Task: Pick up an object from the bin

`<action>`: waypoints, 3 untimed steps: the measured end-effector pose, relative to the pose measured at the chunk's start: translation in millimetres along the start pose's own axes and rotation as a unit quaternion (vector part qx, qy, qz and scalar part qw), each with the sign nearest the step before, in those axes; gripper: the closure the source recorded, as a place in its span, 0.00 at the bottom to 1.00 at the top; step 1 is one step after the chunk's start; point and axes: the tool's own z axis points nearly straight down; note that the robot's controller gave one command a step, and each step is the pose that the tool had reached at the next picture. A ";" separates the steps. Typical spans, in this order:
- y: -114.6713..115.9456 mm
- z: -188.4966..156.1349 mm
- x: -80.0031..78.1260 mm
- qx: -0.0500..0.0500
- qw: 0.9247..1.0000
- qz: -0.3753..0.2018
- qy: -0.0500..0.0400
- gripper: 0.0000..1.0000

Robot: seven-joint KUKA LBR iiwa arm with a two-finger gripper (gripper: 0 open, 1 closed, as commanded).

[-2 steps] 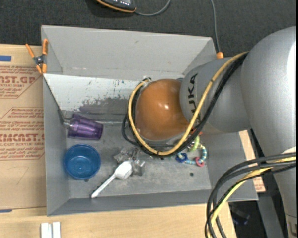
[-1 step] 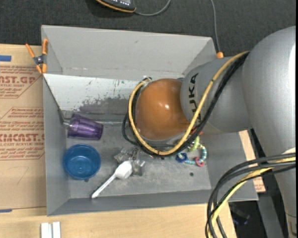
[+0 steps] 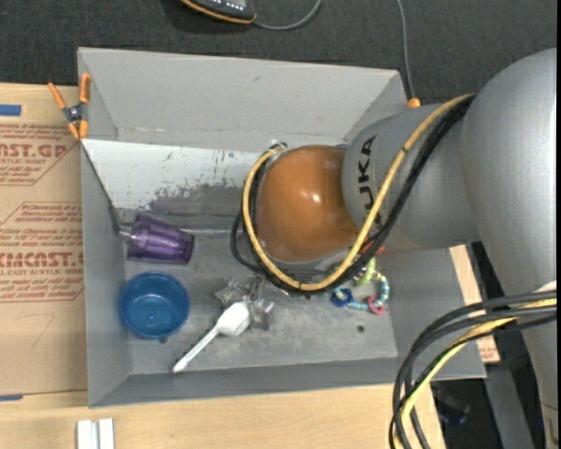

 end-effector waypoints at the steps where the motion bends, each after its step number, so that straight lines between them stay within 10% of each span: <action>1: -0.2 -7.7 -0.4 0.001 1.000 0.000 -0.001 1.00; 3: 0.6 -16.6 0.1 -0.001 1.000 0.000 0.001 1.00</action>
Offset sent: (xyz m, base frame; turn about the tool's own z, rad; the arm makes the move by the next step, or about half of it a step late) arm 0.0003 0.0001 0.0033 0.0000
